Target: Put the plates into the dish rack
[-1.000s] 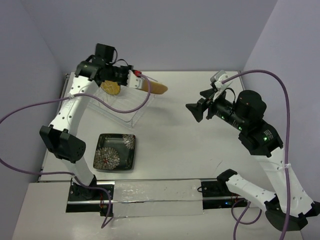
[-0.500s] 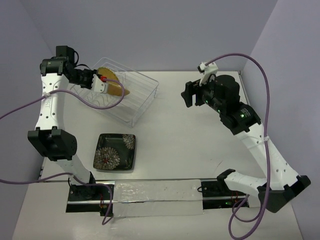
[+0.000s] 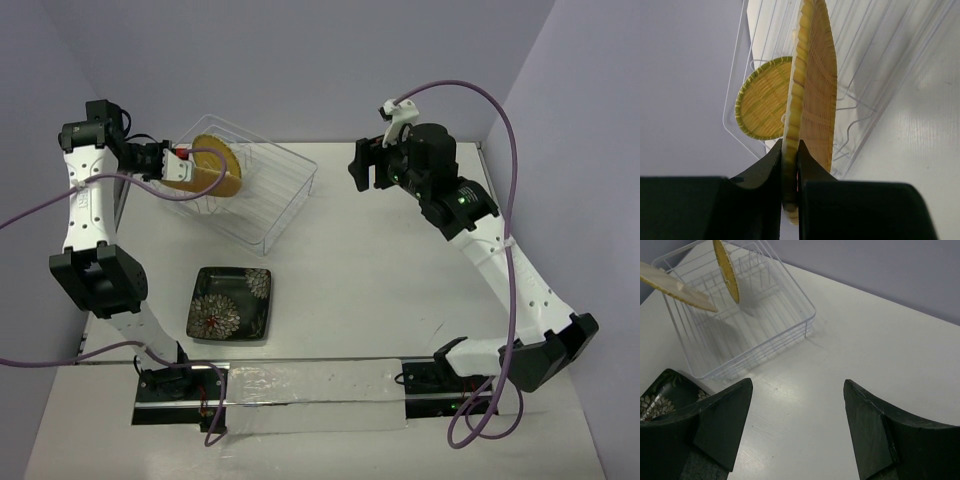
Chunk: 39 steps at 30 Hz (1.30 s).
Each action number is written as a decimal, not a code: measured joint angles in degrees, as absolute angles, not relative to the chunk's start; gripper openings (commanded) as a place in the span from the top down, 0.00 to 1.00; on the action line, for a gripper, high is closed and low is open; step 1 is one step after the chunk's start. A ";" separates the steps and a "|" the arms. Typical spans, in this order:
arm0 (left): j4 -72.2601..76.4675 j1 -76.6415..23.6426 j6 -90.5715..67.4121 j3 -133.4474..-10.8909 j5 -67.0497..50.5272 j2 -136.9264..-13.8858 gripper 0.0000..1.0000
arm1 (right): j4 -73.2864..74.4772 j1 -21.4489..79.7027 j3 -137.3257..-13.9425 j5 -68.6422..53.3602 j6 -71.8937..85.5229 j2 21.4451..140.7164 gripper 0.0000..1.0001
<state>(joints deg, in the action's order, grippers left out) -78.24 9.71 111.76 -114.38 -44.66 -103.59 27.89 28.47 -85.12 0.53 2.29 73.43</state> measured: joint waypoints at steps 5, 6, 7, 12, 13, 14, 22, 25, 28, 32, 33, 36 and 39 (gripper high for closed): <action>-78.27 9.52 111.79 -115.89 -47.19 -106.46 1.00 | 27.59 28.47 -86.20 1.04 1.95 75.23 0.20; -78.23 9.52 111.86 -116.17 -47.15 -107.08 1.00 | 27.59 28.47 -86.24 1.28 1.86 75.41 0.20; -78.18 9.52 111.90 -116.46 -47.13 -107.86 1.00 | 27.58 28.47 -86.26 1.46 1.81 75.55 0.20; -78.06 9.15 112.76 -117.87 -47.26 -110.47 1.00 | 27.56 28.47 -86.44 2.42 1.56 76.35 0.20; -78.08 8.87 112.77 -118.45 -46.97 -110.73 1.00 | 27.56 28.47 -86.47 2.64 1.55 76.45 0.20; -78.20 8.55 112.76 -118.96 -46.58 -110.97 1.00 | 27.55 28.47 -86.48 2.82 1.52 76.50 0.20; -78.62 3.45 112.68 -121.74 -40.11 -112.40 1.00 | 27.40 28.47 -88.79 3.96 1.39 78.70 0.20; -79.05 0.95 112.68 -122.35 -36.76 -112.42 1.00 | 27.22 28.47 -89.17 4.14 1.41 79.74 0.20; -79.36 -0.03 112.68 -123.02 -35.14 -112.42 1.00 | 27.24 28.43 -89.17 4.55 1.39 80.23 0.20; -79.53 -0.14 112.72 -123.04 -33.24 -112.42 1.00 | 27.10 28.22 -89.17 5.17 1.39 80.30 0.20; -79.53 -0.37 112.71 -123.04 -32.87 -112.42 1.00 | 27.04 28.20 -89.17 5.16 1.39 80.33 0.20; -79.59 -1.34 112.71 -123.31 -31.70 -112.42 1.00 | 27.03 28.12 -89.17 3.64 0.41 80.64 0.21; -80.03 -1.90 112.71 -124.88 -31.06 -112.44 1.00 | 27.03 28.10 -89.17 0.40 -1.56 81.04 0.21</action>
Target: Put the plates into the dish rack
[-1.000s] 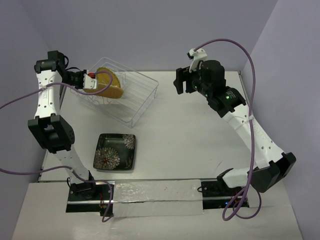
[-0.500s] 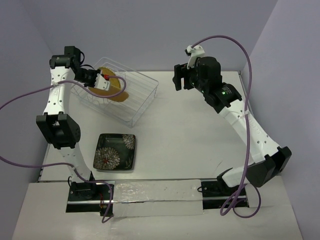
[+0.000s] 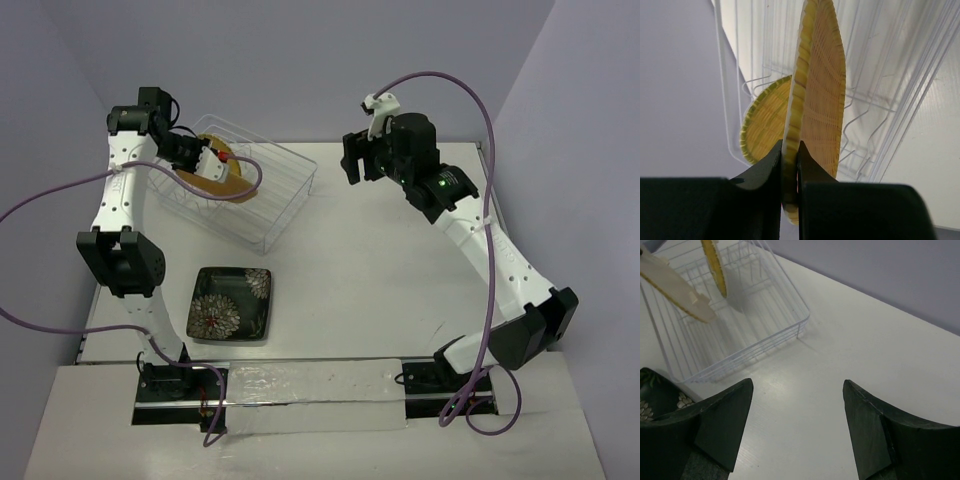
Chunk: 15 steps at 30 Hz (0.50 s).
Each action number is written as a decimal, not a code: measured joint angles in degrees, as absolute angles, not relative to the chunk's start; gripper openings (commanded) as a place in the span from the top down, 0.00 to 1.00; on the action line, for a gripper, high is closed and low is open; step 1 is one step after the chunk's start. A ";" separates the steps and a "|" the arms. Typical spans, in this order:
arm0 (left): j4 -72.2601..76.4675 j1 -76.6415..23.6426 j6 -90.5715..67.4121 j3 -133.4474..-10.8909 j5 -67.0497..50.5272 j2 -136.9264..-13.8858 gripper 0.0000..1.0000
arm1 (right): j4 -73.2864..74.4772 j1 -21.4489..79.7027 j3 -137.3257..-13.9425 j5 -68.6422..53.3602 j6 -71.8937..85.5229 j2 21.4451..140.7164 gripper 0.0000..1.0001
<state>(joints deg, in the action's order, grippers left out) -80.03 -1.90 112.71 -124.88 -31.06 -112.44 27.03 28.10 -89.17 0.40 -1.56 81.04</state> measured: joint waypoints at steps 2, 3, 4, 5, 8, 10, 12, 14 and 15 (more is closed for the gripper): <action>-80.14 -1.93 112.68 -126.42 -31.05 -112.44 1.00 | 27.03 28.10 -89.14 -1.58 -2.82 81.22 0.22; -80.12 -1.93 112.68 -127.02 -31.05 -112.44 1.00 | 26.99 28.10 -89.14 -2.52 -3.40 81.41 0.22; -80.10 -1.92 112.67 -127.34 -31.13 -112.44 1.00 | 26.92 28.10 -89.14 -3.42 -4.01 81.64 0.22; -80.00 -1.90 112.66 -127.48 -31.27 -112.44 1.00 | 26.82 28.13 -89.14 -4.80 -4.87 82.03 0.22; -79.68 -1.89 112.63 -127.54 -31.57 -112.49 1.00 | 26.70 28.80 -89.63 -9.21 -8.27 84.33 0.22; -79.68 -1.90 112.61 -127.95 -31.56 -112.81 1.00 | 27.10 30.06 -89.95 -10.04 -10.76 86.29 0.22; -79.71 -1.93 112.50 -129.21 -31.47 -113.72 1.00 | 27.63 31.97 -90.02 -9.87 -13.04 88.08 0.22; -79.75 -1.93 112.25 -129.70 -31.19 -114.60 1.00 | 28.57 33.48 -90.02 -9.93 -14.42 89.07 0.22; -79.75 -1.93 112.17 -129.71 -31.02 -114.97 1.00 | 28.91 34.03 -90.02 -9.97 -14.89 89.23 0.22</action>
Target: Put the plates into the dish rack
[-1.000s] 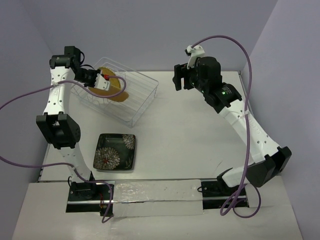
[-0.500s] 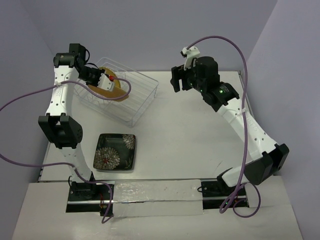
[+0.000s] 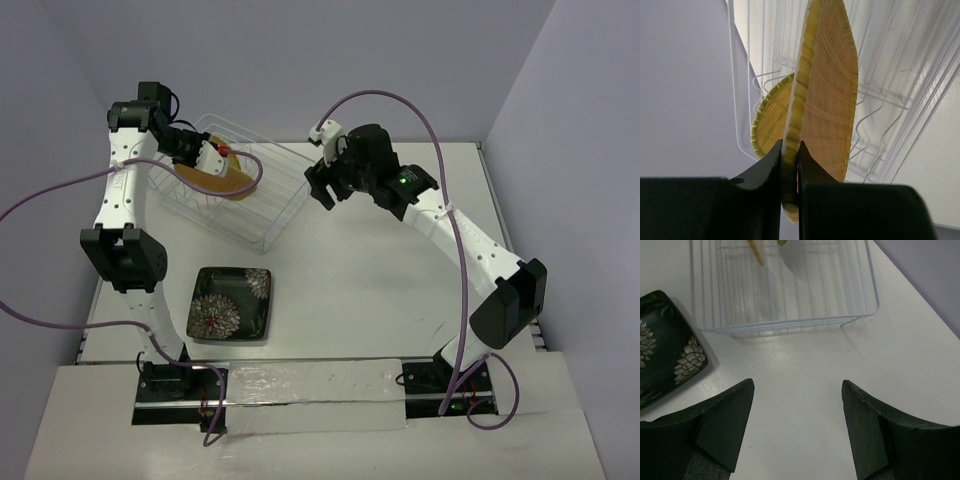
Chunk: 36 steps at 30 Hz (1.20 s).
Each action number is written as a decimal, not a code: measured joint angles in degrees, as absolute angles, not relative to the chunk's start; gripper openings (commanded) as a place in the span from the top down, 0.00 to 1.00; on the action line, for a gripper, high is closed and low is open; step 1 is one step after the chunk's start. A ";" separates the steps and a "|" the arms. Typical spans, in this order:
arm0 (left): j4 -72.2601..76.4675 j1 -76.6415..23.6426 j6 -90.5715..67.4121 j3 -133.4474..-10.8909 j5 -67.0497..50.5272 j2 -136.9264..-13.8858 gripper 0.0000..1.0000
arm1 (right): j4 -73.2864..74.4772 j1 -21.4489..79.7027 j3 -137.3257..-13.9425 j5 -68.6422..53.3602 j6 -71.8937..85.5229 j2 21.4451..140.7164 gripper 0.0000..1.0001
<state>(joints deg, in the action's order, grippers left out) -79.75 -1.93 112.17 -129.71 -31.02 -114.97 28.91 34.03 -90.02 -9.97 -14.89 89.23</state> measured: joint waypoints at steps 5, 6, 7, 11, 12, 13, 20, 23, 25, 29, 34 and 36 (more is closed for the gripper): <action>-79.01 -1.93 111.81 -129.69 -30.24 -116.72 1.00 | 29.53 34.24 -92.64 -10.11 -16.03 90.15 0.23; -78.86 -1.91 111.74 -129.69 -30.23 -116.90 1.00 | 29.45 34.22 -93.62 -10.21 -16.12 90.63 0.23; -78.69 -1.89 111.67 -129.68 -30.24 -117.06 1.00 | 29.34 34.20 -94.57 -10.36 -16.19 91.13 0.23; -77.89 -1.89 111.61 -129.19 -30.26 -117.08 1.00 | 29.12 34.35 -97.65 -11.84 -16.64 94.17 0.23; -77.58 -1.89 111.61 -128.84 -30.28 -117.05 1.00 | 29.15 34.44 -98.50 -11.99 -16.75 95.59 0.23; -77.38 -1.89 111.64 -128.45 -30.31 -117.03 1.00 | 29.16 34.53 -99.35 -12.05 -16.82 96.84 0.23; -75.68 -1.79 111.90 -126.02 -31.28 -116.75 1.00 | 29.46 35.40 -108.29 -9.34 -11.32 108.06 0.23; -75.66 -1.55 111.90 -126.02 -31.60 -116.75 1.00 | 29.40 35.93 -109.08 -7.23 -8.50 110.81 0.22; -75.62 -1.40 111.90 -126.00 -31.91 -116.75 1.00 | 29.75 36.57 -109.08 -6.22 -7.41 111.70 0.22; -75.24 -0.84 111.83 -125.69 -33.16 -116.75 1.00 | 29.90 38.16 -109.46 -7.80 -7.12 112.22 0.22; -74.70 0.62 111.64 -125.35 -35.58 -116.75 1.00 | 29.56 40.82 -117.05 -13.43 -11.04 117.67 0.22; -74.32 1.00 111.63 -125.10 -36.30 -116.70 1.00 | 29.69 41.78 -121.11 -14.87 -12.25 121.00 0.22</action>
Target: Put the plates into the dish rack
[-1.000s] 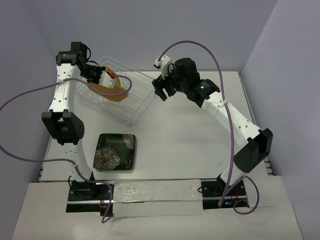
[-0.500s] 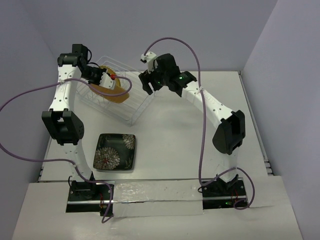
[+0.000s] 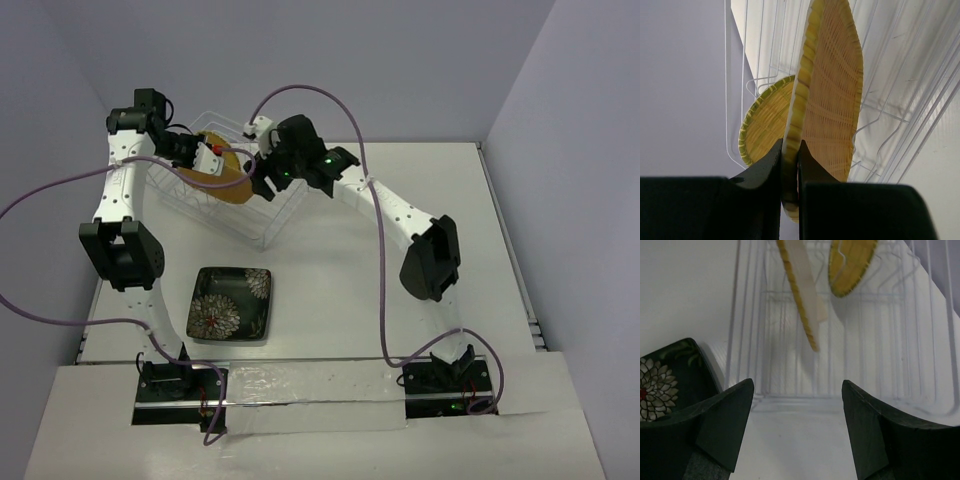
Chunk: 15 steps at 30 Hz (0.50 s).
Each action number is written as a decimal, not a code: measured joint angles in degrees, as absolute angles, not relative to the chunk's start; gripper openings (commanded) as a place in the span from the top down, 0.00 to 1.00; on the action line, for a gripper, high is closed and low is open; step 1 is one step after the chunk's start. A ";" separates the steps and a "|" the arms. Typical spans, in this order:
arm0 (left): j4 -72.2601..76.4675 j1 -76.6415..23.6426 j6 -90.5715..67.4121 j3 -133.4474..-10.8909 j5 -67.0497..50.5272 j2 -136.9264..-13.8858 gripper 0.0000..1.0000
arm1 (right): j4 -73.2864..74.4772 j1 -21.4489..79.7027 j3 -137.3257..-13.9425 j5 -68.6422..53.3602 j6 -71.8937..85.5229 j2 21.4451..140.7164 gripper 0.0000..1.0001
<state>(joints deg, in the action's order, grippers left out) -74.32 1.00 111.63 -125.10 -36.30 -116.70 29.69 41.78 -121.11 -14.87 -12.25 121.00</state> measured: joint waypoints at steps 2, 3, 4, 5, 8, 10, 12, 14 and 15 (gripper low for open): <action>-74.27 1.16 111.63 -125.06 -36.62 -116.69 1.00 | 28.69 42.71 -124.18 -15.71 -13.13 124.07 0.22; -74.03 1.24 111.62 -124.90 -36.79 -116.67 1.00 | 29.11 43.01 -125.86 -16.16 -13.47 125.68 0.23; -73.76 1.32 111.63 -124.49 -36.98 -116.50 1.00 | 29.41 43.20 -128.00 -16.43 -13.65 127.50 0.26; -73.46 1.41 111.63 -124.02 -37.18 -116.28 1.00 | 28.60 43.27 -130.00 -16.47 -13.78 129.39 0.27; -72.87 1.72 111.66 -123.01 -37.75 -115.71 1.00 | 25.37 43.11 -131.61 -16.05 -13.95 132.80 0.36; -72.57 1.92 111.68 -122.51 -38.07 -115.43 1.00 | 23.68 43.07 -131.61 -15.76 -13.59 134.16 0.39; -72.47 2.09 111.68 -122.32 -38.25 -115.28 1.00 | 21.76 43.07 -131.61 -15.38 -13.26 135.18 0.46; -72.38 2.20 111.66 -122.26 -38.46 -115.26 1.00 | 20.07 43.02 -131.63 -14.69 -12.95 136.01 0.61; -72.38 2.24 111.72 -122.21 -38.44 -115.26 1.00 | 19.50 42.96 -131.63 -14.04 -12.95 136.24 0.67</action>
<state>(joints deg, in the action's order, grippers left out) -72.38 2.24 111.72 -122.21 -38.44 -115.26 19.50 42.96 -131.63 -14.04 -12.95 136.24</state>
